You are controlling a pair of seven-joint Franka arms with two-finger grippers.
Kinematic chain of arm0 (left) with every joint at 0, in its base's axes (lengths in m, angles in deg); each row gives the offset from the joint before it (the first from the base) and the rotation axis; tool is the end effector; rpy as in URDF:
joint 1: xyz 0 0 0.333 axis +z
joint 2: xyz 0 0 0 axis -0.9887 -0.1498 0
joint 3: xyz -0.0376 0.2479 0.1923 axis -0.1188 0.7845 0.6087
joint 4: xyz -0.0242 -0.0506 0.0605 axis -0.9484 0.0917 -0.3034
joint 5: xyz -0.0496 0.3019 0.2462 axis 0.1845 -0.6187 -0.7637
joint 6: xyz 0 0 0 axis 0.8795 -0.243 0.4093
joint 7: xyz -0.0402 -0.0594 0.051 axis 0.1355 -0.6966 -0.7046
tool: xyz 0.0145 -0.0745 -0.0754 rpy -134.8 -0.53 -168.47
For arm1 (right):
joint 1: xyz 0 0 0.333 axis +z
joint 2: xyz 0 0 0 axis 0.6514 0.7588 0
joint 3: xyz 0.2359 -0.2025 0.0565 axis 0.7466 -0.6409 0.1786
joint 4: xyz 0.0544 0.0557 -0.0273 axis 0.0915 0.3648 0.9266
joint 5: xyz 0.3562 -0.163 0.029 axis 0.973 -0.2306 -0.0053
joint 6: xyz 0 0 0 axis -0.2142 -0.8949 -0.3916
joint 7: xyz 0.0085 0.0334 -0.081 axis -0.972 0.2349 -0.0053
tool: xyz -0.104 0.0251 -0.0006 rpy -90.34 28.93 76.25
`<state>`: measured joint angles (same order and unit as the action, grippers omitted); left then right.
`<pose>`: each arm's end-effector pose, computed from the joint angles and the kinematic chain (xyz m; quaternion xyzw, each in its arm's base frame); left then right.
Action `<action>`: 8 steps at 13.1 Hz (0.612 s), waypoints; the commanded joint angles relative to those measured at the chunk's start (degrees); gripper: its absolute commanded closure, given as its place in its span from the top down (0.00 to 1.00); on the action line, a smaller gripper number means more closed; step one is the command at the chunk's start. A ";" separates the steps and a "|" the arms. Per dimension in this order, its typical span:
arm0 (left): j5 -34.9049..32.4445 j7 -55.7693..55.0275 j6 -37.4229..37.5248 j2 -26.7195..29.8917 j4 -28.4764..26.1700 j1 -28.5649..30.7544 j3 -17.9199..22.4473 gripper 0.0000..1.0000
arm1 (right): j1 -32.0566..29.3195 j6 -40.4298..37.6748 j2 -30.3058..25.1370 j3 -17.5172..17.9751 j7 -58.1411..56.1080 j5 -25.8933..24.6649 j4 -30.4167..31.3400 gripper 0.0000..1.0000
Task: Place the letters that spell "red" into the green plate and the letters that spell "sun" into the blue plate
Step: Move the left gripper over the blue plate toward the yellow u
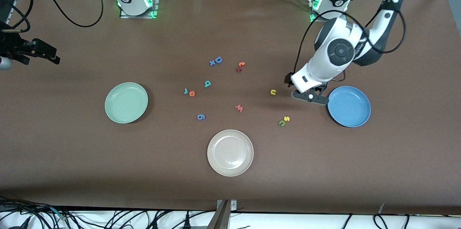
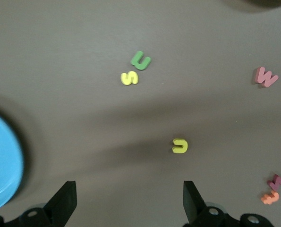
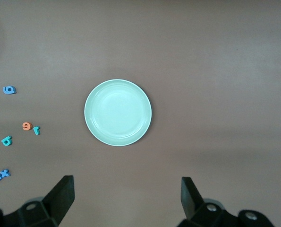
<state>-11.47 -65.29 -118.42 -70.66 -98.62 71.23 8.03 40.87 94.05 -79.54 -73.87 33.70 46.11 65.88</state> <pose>0.5479 -0.2447 0.3125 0.9919 -0.1126 -0.0539 0.0225 0.5596 -0.0301 0.5884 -0.9999 -0.0079 0.0037 0.0111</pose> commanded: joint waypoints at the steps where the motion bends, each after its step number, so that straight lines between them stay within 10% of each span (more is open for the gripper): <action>1: -3.96 -5.68 -2.92 -3.72 0.75 -2.83 0.30 0.98 | -0.49 -0.93 0.01 0.36 0.45 0.07 -0.82 1.00; 8: -4.06 -14.59 -13.20 -9.78 -1.18 -4.87 0.92 0.89 | -0.49 -0.93 0.01 0.36 0.45 0.07 -0.82 1.00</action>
<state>-13.83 -78.49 -128.46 -78.72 -99.11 66.45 8.43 40.87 94.04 -79.54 -73.87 33.70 46.11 65.88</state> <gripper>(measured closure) 0.088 0.000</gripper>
